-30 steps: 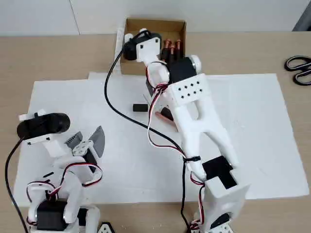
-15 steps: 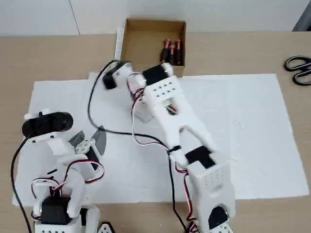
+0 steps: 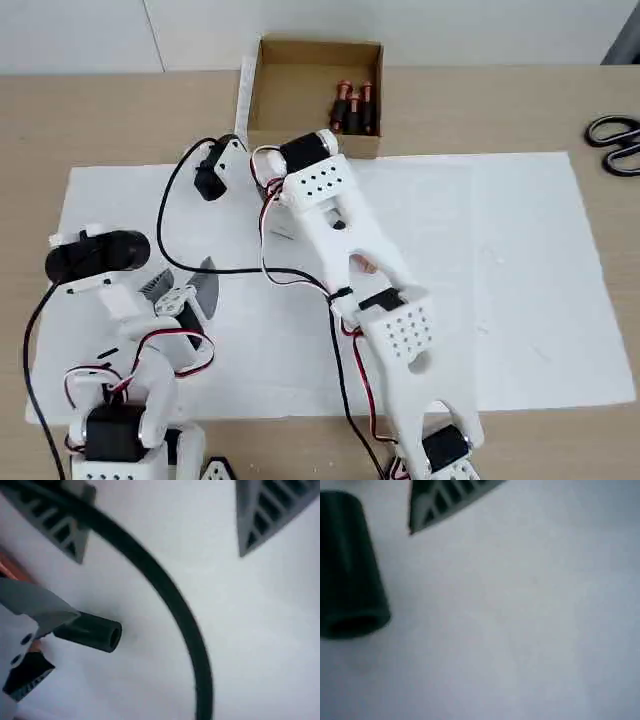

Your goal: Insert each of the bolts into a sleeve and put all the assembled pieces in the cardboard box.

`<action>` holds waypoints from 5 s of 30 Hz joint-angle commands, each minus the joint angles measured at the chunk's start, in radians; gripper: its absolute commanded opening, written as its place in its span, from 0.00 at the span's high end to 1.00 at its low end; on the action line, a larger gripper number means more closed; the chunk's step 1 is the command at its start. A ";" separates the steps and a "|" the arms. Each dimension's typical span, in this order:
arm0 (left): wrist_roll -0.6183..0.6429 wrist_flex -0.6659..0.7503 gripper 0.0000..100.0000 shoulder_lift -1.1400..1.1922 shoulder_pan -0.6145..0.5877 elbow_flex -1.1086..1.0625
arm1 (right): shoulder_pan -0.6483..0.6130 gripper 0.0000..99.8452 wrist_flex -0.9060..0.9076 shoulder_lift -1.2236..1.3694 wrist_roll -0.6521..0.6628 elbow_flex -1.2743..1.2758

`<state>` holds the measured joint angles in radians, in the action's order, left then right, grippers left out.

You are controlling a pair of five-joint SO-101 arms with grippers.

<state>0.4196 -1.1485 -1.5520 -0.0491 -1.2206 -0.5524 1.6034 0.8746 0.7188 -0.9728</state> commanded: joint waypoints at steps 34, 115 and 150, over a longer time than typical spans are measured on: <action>0.002 0.026 0.81 -0.012 -0.005 0.001 | 0.148 1.00 0.079 0.120 -0.238 -0.318; 0.000 0.021 0.81 -0.012 0.002 -0.025 | 0.489 0.84 -0.386 -0.653 -0.522 1.155; -0.002 -0.009 0.81 -0.005 0.002 0.013 | 0.495 1.00 -0.295 -0.607 -0.520 1.036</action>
<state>0.4196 -1.1485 -1.5520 -0.0491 -1.2513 -0.0506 1.2121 0.3084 0.1926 0.1366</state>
